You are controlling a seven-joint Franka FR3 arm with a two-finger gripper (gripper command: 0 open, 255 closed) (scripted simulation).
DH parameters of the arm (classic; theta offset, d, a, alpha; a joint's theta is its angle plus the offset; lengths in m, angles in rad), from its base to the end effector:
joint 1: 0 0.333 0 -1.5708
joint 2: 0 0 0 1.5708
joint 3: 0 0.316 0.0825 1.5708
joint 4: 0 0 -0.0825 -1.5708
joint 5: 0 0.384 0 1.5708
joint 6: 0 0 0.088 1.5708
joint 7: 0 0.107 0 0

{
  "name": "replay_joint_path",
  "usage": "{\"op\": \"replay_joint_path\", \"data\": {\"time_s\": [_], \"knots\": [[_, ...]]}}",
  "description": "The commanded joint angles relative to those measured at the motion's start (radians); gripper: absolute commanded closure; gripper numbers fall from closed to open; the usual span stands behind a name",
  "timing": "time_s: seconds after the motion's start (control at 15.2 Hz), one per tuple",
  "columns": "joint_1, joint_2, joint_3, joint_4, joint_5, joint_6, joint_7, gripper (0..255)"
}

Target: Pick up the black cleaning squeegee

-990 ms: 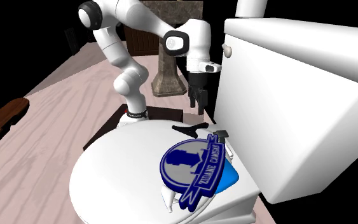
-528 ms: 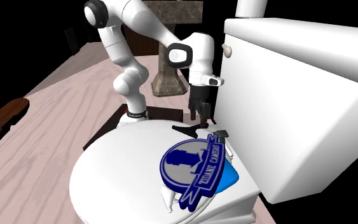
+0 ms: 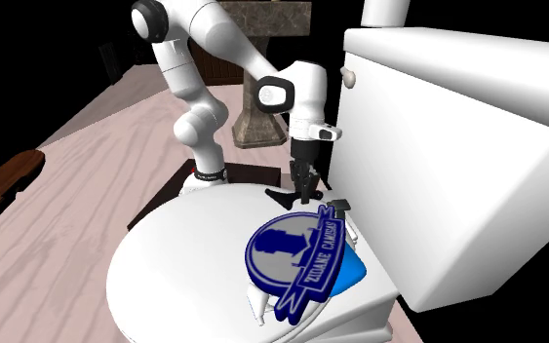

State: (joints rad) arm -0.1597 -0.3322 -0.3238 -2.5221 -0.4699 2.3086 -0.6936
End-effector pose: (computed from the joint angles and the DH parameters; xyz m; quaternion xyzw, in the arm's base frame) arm 0.3839 -0.2116 0.4006 0.9566 0.2546 -0.0229 0.1397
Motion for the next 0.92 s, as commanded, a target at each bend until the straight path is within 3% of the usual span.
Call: {"op": "replay_joint_path", "data": {"time_s": [0.0,0.4,0.86], "knots": [[0.000,0.000,0.000,-0.001,0.000,0.001,0.001,255],[0.000,0.001,-0.001,0.000,0.000,0.001,-0.001,255],[0.007,-0.049,0.012,0.055,0.022,-0.102,-0.029,255]]}}
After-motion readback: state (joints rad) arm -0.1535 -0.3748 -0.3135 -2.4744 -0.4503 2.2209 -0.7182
